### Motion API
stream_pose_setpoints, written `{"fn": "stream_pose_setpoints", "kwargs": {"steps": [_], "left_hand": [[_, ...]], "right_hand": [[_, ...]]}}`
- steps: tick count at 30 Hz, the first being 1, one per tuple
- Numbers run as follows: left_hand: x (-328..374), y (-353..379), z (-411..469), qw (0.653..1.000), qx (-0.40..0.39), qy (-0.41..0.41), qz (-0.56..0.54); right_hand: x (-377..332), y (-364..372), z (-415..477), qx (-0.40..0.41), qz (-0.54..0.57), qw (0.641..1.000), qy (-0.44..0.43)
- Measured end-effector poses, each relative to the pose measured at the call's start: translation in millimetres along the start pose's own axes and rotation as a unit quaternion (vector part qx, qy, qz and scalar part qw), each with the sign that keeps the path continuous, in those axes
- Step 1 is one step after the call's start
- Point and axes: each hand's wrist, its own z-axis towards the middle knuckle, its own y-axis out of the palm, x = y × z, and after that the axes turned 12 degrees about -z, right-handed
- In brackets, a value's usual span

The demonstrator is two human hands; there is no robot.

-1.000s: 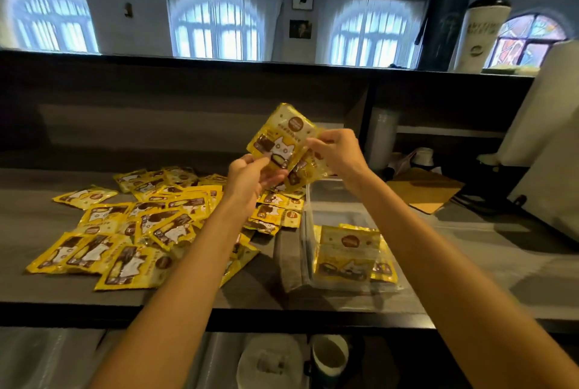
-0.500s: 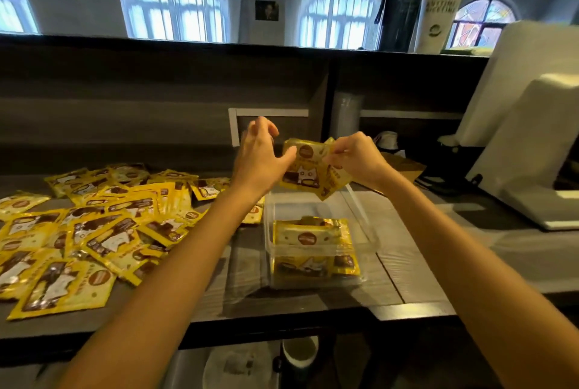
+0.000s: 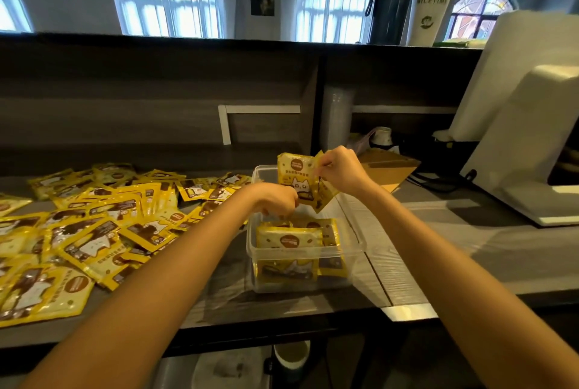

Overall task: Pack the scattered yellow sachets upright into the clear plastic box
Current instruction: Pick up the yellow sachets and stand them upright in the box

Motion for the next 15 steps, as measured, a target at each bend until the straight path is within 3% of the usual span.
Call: {"fn": "stream_pose_setpoints", "kwargs": {"steps": [5, 9, 15], "left_hand": [[4, 2, -2, 0.999, -0.026, -0.011, -0.030], [5, 3, -4, 1.000, -0.004, 0.001, -0.031], [2, -6, -24, 0.988, 0.041, 0.103, -0.105]], "right_hand": [[1, 0, -2, 0.003, 0.008, 1.000, -0.001], [0, 1, -3, 0.011, 0.006, 1.000, 0.002], [-1, 2, -11, 0.036, 0.027, 0.999, -0.011]]}}
